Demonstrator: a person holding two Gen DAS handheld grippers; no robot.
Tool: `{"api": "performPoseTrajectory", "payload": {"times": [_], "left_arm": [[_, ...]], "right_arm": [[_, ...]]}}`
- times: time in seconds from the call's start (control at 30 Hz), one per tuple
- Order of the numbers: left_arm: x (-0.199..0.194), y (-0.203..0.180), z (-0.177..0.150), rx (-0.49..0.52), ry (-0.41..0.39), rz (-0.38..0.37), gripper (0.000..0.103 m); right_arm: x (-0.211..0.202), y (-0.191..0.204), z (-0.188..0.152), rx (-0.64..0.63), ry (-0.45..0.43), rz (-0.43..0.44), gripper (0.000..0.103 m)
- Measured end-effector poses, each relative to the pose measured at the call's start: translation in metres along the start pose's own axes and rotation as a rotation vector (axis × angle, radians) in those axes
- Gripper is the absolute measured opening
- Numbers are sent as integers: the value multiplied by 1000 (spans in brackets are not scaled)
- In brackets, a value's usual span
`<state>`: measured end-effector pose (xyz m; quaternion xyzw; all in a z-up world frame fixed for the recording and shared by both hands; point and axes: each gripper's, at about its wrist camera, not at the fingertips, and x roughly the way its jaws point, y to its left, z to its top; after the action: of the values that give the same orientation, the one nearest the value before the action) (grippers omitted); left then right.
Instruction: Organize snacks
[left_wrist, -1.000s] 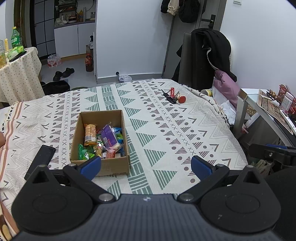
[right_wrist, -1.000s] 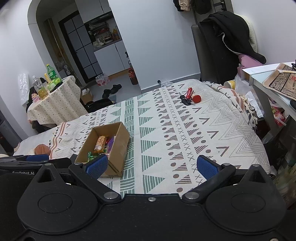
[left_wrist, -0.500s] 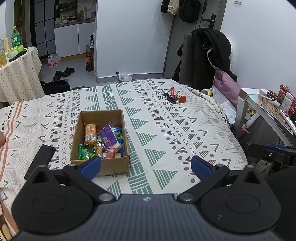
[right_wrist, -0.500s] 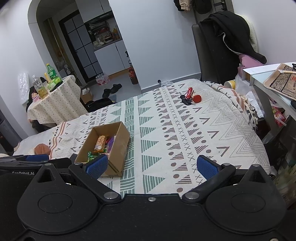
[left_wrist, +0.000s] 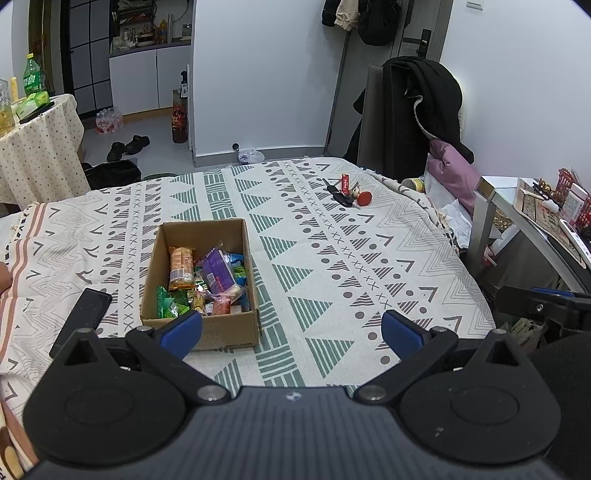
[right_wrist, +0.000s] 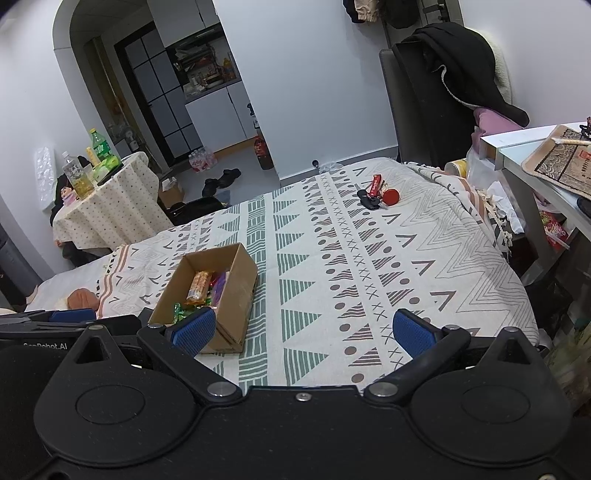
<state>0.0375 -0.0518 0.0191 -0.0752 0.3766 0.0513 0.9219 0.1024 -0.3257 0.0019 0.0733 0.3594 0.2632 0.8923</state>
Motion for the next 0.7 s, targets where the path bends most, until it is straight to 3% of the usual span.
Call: {"api": "performPoseTrajectory", "payload": {"times": [0.7], "left_arm": [[-2,-2,2,-2,-2,3,103]], "right_arm": [[-2,-4,3,0,0,-6,103]]}}
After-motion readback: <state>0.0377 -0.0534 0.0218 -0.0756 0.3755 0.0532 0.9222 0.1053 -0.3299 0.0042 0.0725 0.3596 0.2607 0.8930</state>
